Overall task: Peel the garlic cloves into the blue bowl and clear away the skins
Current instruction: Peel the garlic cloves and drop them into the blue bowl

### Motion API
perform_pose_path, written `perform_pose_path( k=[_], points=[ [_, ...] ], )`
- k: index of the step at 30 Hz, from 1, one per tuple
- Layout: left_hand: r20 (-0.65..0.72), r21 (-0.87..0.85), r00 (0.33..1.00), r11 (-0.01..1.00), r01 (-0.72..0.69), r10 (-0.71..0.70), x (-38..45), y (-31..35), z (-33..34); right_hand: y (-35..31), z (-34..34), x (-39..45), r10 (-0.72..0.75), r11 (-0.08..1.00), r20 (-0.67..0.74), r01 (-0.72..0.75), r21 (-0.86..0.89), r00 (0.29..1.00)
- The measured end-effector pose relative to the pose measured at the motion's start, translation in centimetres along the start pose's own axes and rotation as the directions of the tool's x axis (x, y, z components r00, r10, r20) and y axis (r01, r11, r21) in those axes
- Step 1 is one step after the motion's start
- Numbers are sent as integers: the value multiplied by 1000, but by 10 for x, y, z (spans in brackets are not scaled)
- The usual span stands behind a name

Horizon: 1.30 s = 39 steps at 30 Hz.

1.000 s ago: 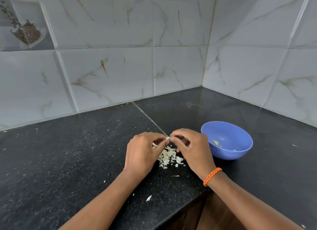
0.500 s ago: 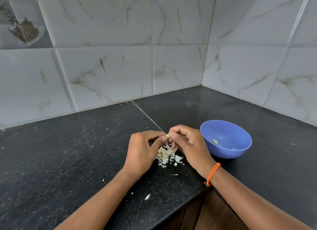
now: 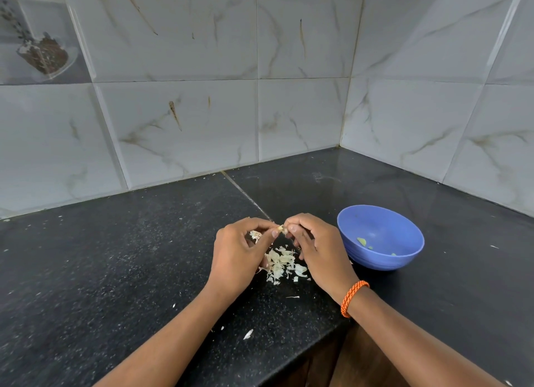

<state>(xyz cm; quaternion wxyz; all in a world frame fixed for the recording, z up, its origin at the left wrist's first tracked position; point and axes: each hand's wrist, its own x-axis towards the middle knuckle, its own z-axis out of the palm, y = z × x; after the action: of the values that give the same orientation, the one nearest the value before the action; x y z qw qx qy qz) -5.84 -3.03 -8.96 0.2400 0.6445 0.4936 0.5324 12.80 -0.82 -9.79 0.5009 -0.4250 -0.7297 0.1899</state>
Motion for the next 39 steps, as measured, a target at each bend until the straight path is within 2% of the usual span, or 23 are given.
perform_pose_path(
  k=[3,9,12,19,23,26,29,33,39],
  points=[
    [-19,-41,999,998,45,-46,1,1,-3,0,0,1,12,999,-44,-13,-32,999],
    [-38,-60,997,996,68,-70,3,-2,-3,-5,1,-1,102,990,-61,-96,100,993],
    [-26,-59,998,996,61,-63,3,-2,-2,-11,2,-1,92,980,-33,-85,179,995],
    [-2,-164,997,984,75,-76,3,-4,0,-13,1,-2,82,986,-71,-71,151,994],
    [-46,-92,997,994,55,-59,4,-9,-3,-17,-6,2,68,995,-113,-59,85,991],
    [-46,89,999,996,1,3,4,-15,-3,-26,-16,8,14,1000,-112,-16,-21,994],
    [-62,246,998,969,-13,29,4,-19,-2,-38,-33,17,-16,987,-51,8,-159,999],
    [-101,320,995,947,31,2,5,-19,-4,-34,-61,30,82,974,-71,-95,-205,994],
    [-114,301,992,951,77,-44,6,-23,-6,-8,-100,32,187,939,-155,-223,-261,970]
  ],
)
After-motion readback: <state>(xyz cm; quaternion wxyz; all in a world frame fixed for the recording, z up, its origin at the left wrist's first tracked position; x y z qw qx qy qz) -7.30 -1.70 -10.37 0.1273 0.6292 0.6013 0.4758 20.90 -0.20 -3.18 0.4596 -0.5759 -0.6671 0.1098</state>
